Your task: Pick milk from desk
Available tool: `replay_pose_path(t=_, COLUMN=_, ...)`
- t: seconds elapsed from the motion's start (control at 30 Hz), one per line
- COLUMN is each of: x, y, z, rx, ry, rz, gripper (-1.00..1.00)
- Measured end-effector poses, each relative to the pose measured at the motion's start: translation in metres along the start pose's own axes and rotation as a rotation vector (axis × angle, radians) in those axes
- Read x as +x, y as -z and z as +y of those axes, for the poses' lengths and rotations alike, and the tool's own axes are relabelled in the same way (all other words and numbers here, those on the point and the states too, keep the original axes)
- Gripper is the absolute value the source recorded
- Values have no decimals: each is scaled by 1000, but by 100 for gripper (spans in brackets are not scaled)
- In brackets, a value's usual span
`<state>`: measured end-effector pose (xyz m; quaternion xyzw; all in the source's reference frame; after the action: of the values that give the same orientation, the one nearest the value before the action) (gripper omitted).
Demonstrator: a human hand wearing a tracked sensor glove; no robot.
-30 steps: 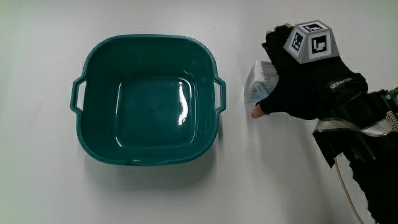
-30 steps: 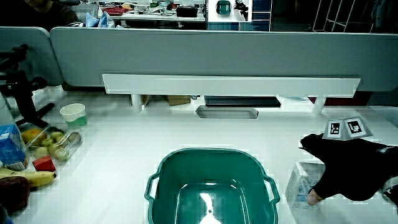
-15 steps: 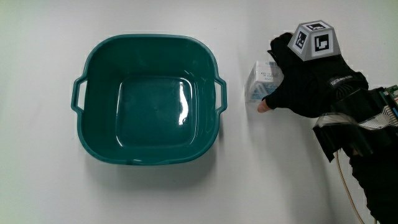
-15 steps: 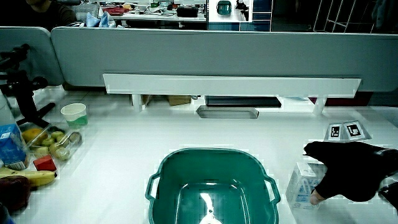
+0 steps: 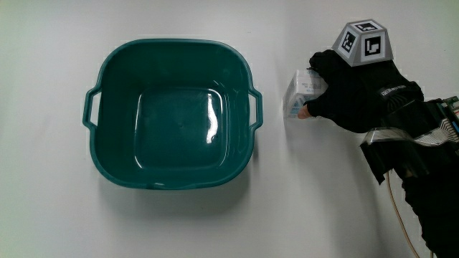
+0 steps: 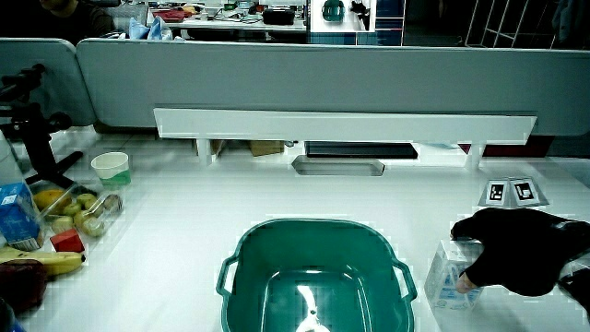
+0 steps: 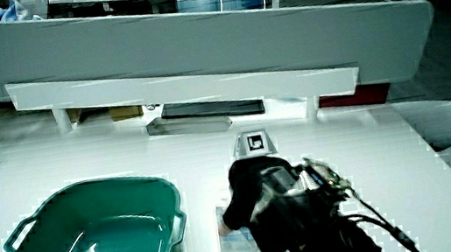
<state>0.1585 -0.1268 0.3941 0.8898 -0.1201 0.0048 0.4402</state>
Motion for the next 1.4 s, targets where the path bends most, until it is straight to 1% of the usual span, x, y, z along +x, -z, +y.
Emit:
replay_pose_path(t=0.03, x=1, y=0, z=0, rx=14, ry=6, rz=0, gripper=68)
replay_pose_path(t=0.07, x=1, y=-1, z=0, rx=16, ry=5, rz=-2, gripper=71)
replay_pose_path(t=0.1, x=3, y=-1, z=1, rx=25, ry=8, rz=5, gripper=74)
replay_pose_path(t=0.13, x=2, y=-3, z=-1, rx=35, ry=-1, rz=14, gripper=77)
replay_pose_path(t=0.17, x=2, y=-3, z=-1, rx=27, ry=-1, rz=11, gripper=81)
replay_pose_path(t=0.2, x=3, y=-3, z=0, rx=33, ry=0, rz=16, gripper=84)
replay_pose_path(t=0.23, x=3, y=-3, z=0, rx=32, ry=3, rz=12, gripper=87)
replay_pose_path(t=0.27, x=3, y=-3, z=0, rx=30, ry=-9, rz=13, gripper=90)
replay_pose_path(t=0.3, x=3, y=-3, z=0, rx=39, ry=-1, rz=6, gripper=94)
replay_pose_path(t=0.33, x=2, y=-3, z=0, rx=45, ry=-5, rz=1, gripper=97)
replay_pose_path(t=0.37, x=2, y=-3, z=0, rx=50, ry=-2, rz=-15, gripper=100)
replay_pose_path(t=0.4, x=1, y=-4, z=-1, rx=55, ry=-13, rz=-17, gripper=100)
replay_pose_path(t=0.47, x=2, y=-3, z=0, rx=55, ry=-4, rz=-27, gripper=100)
replay_pose_path(t=0.63, x=-1, y=-3, z=-2, rx=69, ry=-19, rz=-45, gripper=100)
replay_pose_path(t=0.67, x=-2, y=-4, z=-4, rx=85, ry=-21, rz=-49, gripper=100)
replay_pose_path(t=0.73, x=-3, y=-4, z=-4, rx=79, ry=-25, rz=-54, gripper=100)
replay_pose_path(t=0.77, x=-3, y=-4, z=-5, rx=87, ry=-30, rz=-57, gripper=100)
replay_pose_path(t=0.93, x=-8, y=-6, z=-10, rx=102, ry=-24, rz=-100, gripper=100)
replay_pose_path(t=1.0, x=-9, y=-9, z=-14, rx=117, ry=-28, rz=-100, gripper=100)
replay_pose_path(t=1.03, x=-10, y=-10, z=-15, rx=116, ry=-28, rz=-102, gripper=100)
replay_pose_path(t=1.07, x=-13, y=-13, z=-20, rx=126, ry=-46, rz=-101, gripper=100)
replay_pose_path(t=1.1, x=-14, y=-15, z=-22, rx=141, ry=-36, rz=-113, gripper=100)
replay_pose_path(t=1.13, x=-16, y=-18, z=-26, rx=152, ry=-41, rz=-120, gripper=100)
replay_pose_path(t=1.17, x=-19, y=-21, z=-30, rx=149, ry=-51, rz=-123, gripper=100)
replay_pose_path(t=1.2, x=-21, y=-24, z=-33, rx=165, ry=-47, rz=-129, gripper=100)
replay_pose_path(t=1.4, x=-40, y=-42, z=-58, rx=216, ry=-97, rz=-167, gripper=100)
